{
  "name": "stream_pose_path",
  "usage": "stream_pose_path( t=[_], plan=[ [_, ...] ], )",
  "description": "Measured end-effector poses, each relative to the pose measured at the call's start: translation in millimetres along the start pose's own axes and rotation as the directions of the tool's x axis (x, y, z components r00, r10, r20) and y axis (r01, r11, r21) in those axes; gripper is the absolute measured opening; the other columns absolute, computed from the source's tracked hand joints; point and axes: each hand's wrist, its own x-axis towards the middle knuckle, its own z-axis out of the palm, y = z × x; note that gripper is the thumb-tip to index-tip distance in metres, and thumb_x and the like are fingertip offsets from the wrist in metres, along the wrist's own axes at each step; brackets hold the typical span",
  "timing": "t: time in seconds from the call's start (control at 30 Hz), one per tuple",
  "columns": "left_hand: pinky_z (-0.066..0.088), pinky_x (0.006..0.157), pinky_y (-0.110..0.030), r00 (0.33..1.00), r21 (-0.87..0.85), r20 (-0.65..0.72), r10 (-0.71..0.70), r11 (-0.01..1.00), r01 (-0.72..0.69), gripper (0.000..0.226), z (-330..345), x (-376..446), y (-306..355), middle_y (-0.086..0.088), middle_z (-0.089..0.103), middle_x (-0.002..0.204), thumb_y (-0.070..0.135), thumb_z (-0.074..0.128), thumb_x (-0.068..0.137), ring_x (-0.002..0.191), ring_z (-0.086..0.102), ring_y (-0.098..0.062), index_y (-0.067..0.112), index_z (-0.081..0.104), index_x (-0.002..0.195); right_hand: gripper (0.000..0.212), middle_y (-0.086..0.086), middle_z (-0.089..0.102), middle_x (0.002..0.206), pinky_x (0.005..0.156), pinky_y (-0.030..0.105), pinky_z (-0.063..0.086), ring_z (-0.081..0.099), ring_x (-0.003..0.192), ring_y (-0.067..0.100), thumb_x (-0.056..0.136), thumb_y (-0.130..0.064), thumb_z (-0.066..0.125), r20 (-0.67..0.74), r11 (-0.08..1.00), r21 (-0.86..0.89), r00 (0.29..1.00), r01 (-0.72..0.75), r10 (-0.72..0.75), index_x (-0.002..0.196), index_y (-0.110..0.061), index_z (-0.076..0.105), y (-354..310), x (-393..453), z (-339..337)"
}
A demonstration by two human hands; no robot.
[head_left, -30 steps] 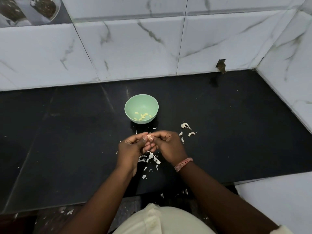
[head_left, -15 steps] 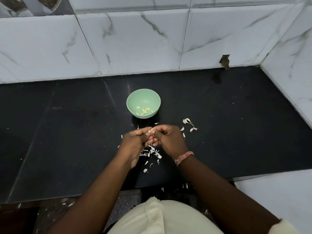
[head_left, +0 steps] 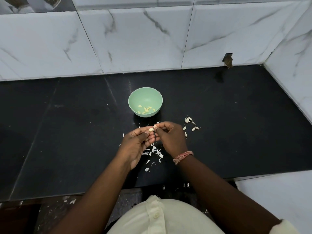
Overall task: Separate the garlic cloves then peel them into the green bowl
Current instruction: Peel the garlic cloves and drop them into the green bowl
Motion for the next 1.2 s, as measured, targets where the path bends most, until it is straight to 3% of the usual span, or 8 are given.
stream_pose_path(
  t=[0.07, 0.23, 0.43, 0.5, 0.63, 0.73, 1.0, 1.2],
  plan=[
    [0.061, 0.072, -0.023, 1.000, -0.042, -0.016, -0.009, 0.999, 0.009, 0.019, 0, 2, 0, -0.017, 0.072, 0.088, -0.001, 0.053, 0.100, 0.077, 0.073, -0.017, -0.007, 0.070, 0.107, 0.010, 0.005, 0.075, 0.077, 0.071, 0.040, 0.064, 0.074, 0.070, 0.022, 0.090, -0.004, 0.070, -0.008, 0.995, -0.097, 1.000, 0.029, -0.030, 0.090, -0.012, 0.076, 2, 0, 3],
    [0.061, 0.073, -0.022, 0.999, -0.062, -0.037, 0.009, 0.998, -0.012, 0.022, 1, 2, 2, -0.017, 0.074, 0.093, -0.001, 0.064, 0.093, 0.082, 0.072, -0.018, -0.008, 0.068, 0.113, 0.004, -0.006, 0.074, 0.073, 0.070, 0.040, 0.062, 0.073, 0.066, 0.011, 0.085, -0.022, 0.072, -0.039, 0.965, -0.253, 0.996, 0.070, -0.083, 0.086, -0.025, 0.074, 4, -1, 4],
    [0.061, 0.073, -0.021, 0.999, -0.108, -0.039, -0.014, 0.994, 0.009, 0.018, 1, 1, 2, -0.014, 0.073, 0.083, -0.008, 0.058, 0.094, 0.074, 0.073, -0.015, -0.005, 0.070, 0.107, 0.011, 0.013, 0.073, 0.078, 0.059, 0.024, 0.061, 0.071, 0.066, 0.017, 0.094, 0.002, 0.064, -0.037, 0.996, 0.055, 0.997, -0.068, 0.070, 0.093, -0.005, 0.073, -6, -2, 4],
    [0.061, 0.073, -0.021, 0.999, -0.123, -0.034, -0.023, 0.992, 0.019, 0.019, 0, 1, 2, -0.012, 0.073, 0.082, -0.009, 0.055, 0.096, 0.075, 0.072, -0.014, -0.004, 0.070, 0.106, 0.015, 0.014, 0.071, 0.077, 0.060, 0.027, 0.062, 0.070, 0.068, 0.021, 0.094, 0.006, 0.061, -0.049, 0.984, 0.126, 0.990, -0.125, 0.132, 0.088, -0.003, 0.071, -5, -1, 4],
    [0.060, 0.070, -0.020, 0.998, -0.101, -0.060, -0.016, 0.995, 0.010, 0.019, -1, 1, 0, -0.012, 0.073, 0.083, -0.007, 0.055, 0.096, 0.076, 0.072, -0.014, -0.002, 0.071, 0.105, 0.013, 0.015, 0.074, 0.080, 0.071, 0.035, 0.065, 0.072, 0.070, 0.021, 0.096, 0.000, 0.062, -0.018, 0.985, 0.128, 0.993, -0.115, 0.119, 0.099, -0.006, 0.073, 0, -2, 2],
    [0.060, 0.069, -0.019, 0.997, -0.097, -0.082, -0.006, 0.995, -0.002, 0.020, 0, 3, 0, -0.014, 0.074, 0.083, -0.007, 0.056, 0.096, 0.073, 0.071, -0.015, -0.003, 0.072, 0.107, 0.019, 0.009, 0.073, 0.085, 0.066, 0.025, 0.061, 0.068, 0.066, 0.009, 0.100, -0.007, 0.062, 0.053, 0.987, 0.141, 0.996, -0.081, 0.075, 0.118, -0.005, 0.069, -4, -4, 4],
    [0.060, 0.069, -0.021, 0.992, -0.020, -0.120, 0.034, 0.999, -0.037, 0.023, 2, 2, -2, -0.014, 0.074, 0.083, -0.007, 0.057, 0.096, 0.069, 0.070, -0.014, -0.002, 0.071, 0.114, 0.013, 0.022, 0.073, 0.075, 0.058, 0.022, 0.057, 0.065, 0.058, 0.013, 0.093, 0.005, 0.062, 0.087, 0.996, 0.072, 0.995, -0.062, 0.055, 0.093, 0.004, 0.074, -9, -9, 1],
    [0.061, 0.070, -0.023, 0.972, 0.111, -0.195, 0.132, 0.988, -0.111, 0.016, 11, -1, -3, -0.018, 0.074, 0.085, -0.007, 0.066, 0.090, 0.070, 0.070, -0.017, -0.005, 0.072, 0.105, 0.003, -0.003, 0.070, 0.058, 0.055, 0.028, 0.057, 0.066, 0.053, 0.007, 0.085, -0.007, 0.071, -0.013, 0.993, -0.114, 1.000, -0.007, 0.006, 0.082, -0.007, 0.070, -10, -7, 7]
  ],
)
